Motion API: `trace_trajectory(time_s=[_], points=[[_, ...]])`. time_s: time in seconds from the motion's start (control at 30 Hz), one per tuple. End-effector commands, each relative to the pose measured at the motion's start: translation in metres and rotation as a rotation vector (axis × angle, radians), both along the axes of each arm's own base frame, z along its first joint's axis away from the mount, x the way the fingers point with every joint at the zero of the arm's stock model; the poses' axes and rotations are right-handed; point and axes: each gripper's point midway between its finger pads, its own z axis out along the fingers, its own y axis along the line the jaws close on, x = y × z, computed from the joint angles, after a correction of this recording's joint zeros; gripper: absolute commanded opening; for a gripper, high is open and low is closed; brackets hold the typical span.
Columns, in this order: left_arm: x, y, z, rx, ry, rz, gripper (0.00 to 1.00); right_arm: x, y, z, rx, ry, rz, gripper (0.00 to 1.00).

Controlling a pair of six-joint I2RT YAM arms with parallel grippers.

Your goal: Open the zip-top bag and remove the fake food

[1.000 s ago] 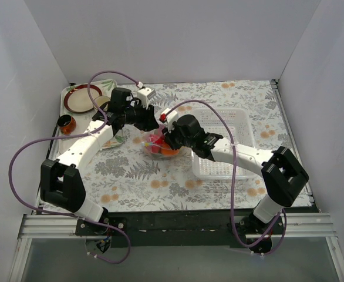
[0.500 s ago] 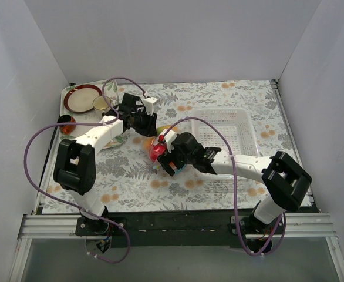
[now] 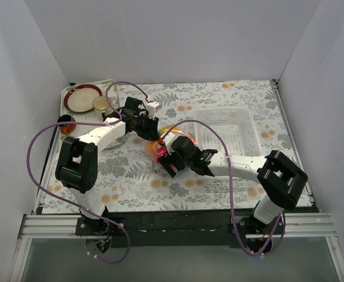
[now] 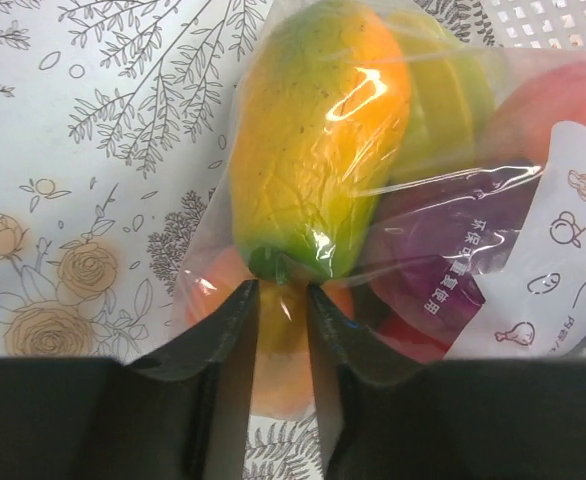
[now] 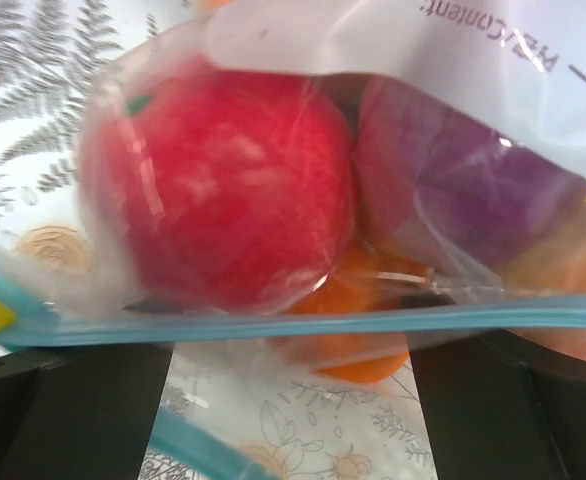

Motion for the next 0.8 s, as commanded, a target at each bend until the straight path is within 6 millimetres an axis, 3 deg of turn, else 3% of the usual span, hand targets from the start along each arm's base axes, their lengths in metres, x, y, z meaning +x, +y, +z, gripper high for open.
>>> trace_trajectory(time_s=[0.0, 0.2, 0.4, 0.63, 0.77], points=[[-0.033, -0.011, -0.013, -0.027, 0.104, -0.075, 0.19, 0.003, -0.023, -0.029, -0.158, 0.014, -0.12, 0.99], [-0.047, -0.005, -0.023, 0.0, 0.164, -0.101, 0.0, 0.004, -0.024, -0.04, -0.218, -0.011, -0.173, 0.98], [-0.055, 0.005, -0.013, 0.052, 0.139, -0.137, 0.0, 0.005, -0.014, -0.031, -0.153, -0.028, -0.155, 0.95], [-0.063, 0.026, -0.018, 0.157, 0.134, -0.138, 0.0, 0.001, -0.007, -0.003, -0.028, -0.069, -0.122, 0.37], [-0.063, 0.048, -0.022, 0.237, 0.111, -0.13, 0.0, -0.009, -0.012, 0.008, 0.02, -0.062, -0.099, 0.34]])
